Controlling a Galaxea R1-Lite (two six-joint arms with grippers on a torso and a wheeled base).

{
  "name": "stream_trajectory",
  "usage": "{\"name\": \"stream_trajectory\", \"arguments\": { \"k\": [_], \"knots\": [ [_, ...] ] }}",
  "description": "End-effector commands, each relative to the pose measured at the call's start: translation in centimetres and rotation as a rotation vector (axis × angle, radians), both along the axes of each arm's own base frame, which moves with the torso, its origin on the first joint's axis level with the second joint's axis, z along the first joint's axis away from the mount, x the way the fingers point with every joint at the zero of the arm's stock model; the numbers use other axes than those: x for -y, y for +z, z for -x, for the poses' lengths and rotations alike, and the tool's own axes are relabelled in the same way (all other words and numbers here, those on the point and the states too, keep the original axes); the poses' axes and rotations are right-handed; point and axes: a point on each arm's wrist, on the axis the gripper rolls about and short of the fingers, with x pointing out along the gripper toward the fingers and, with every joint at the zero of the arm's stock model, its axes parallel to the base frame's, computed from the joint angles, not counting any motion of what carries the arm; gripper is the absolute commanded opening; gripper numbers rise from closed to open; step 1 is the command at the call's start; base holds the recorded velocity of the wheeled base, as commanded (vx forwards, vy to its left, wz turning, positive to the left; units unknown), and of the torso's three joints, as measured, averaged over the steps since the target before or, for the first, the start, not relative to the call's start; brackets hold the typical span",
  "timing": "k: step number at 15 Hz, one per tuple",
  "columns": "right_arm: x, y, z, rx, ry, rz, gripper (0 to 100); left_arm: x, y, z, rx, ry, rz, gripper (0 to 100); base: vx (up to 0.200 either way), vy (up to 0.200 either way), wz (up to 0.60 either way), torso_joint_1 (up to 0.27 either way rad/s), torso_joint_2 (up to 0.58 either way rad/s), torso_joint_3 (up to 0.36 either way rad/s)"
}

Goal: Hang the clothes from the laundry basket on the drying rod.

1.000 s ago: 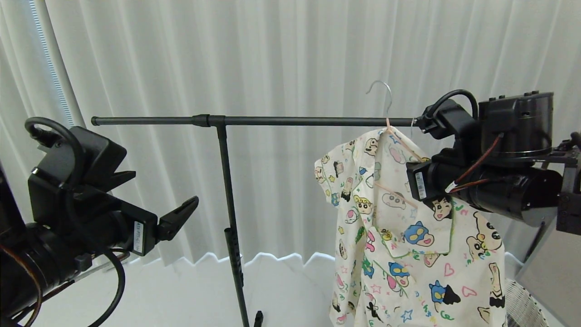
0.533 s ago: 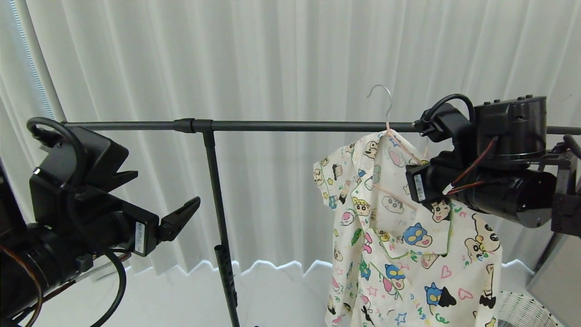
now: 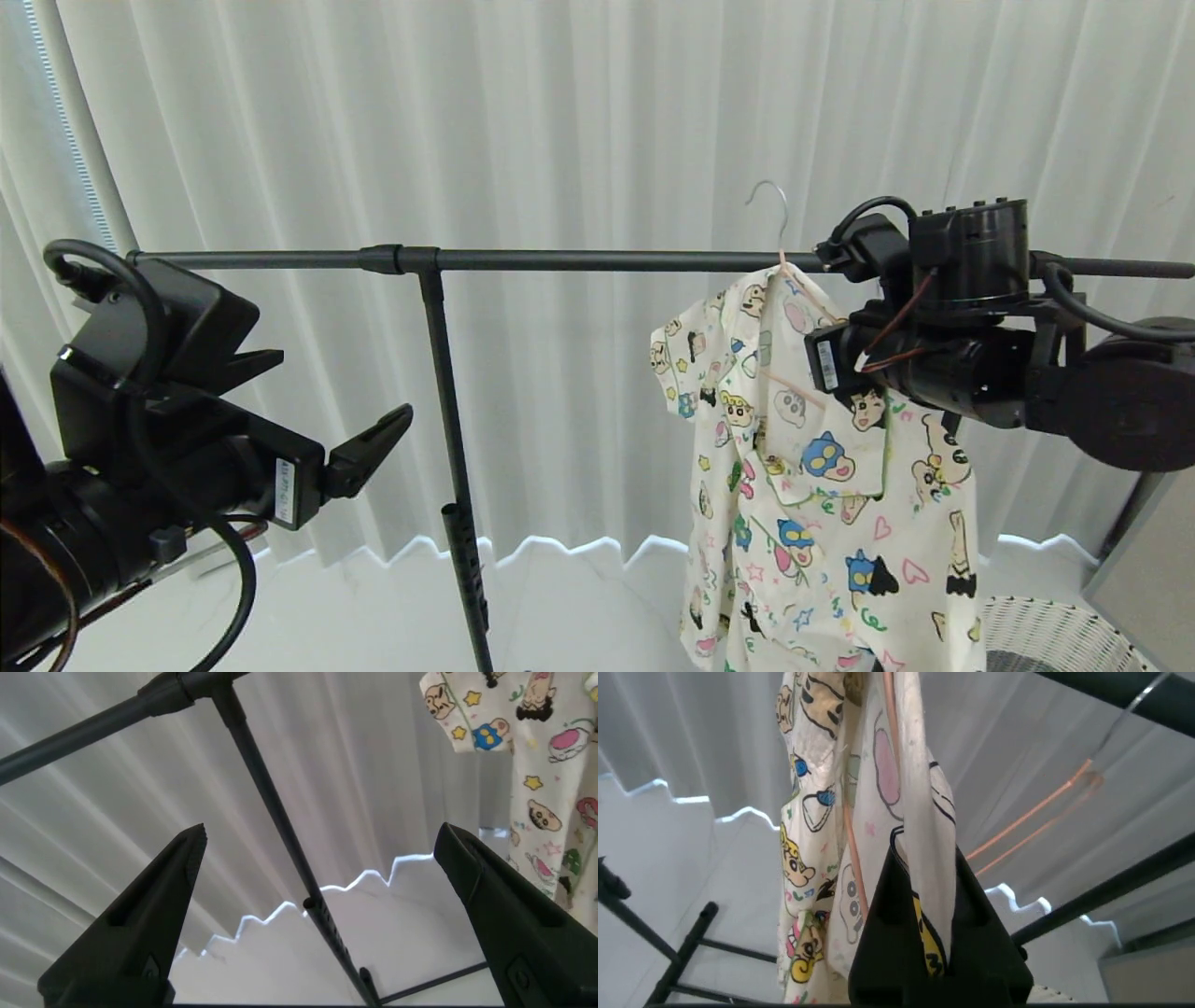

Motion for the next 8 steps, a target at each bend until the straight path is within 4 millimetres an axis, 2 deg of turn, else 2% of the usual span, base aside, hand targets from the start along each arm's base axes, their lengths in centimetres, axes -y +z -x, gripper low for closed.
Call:
{"name": "stream_trajectory", "arguments": {
  "k": [1,8],
  "knots": [
    [-1.0,-2.0,-2.5,-0.037,-0.017,0.024,0,0.0,0.1,0.1,0.003,0.0,0.001,100,0.0,0.0,0.0,0.0,0.0,0.0],
    [-3.0,-4.7,-5.5,-0.075,-0.018,0.05,0,-0.1,-0.1,0.1,-0.001,0.001,-0.001,100,0.0,0.0,0.0,0.0,0.0,0.0]
  ]
}}
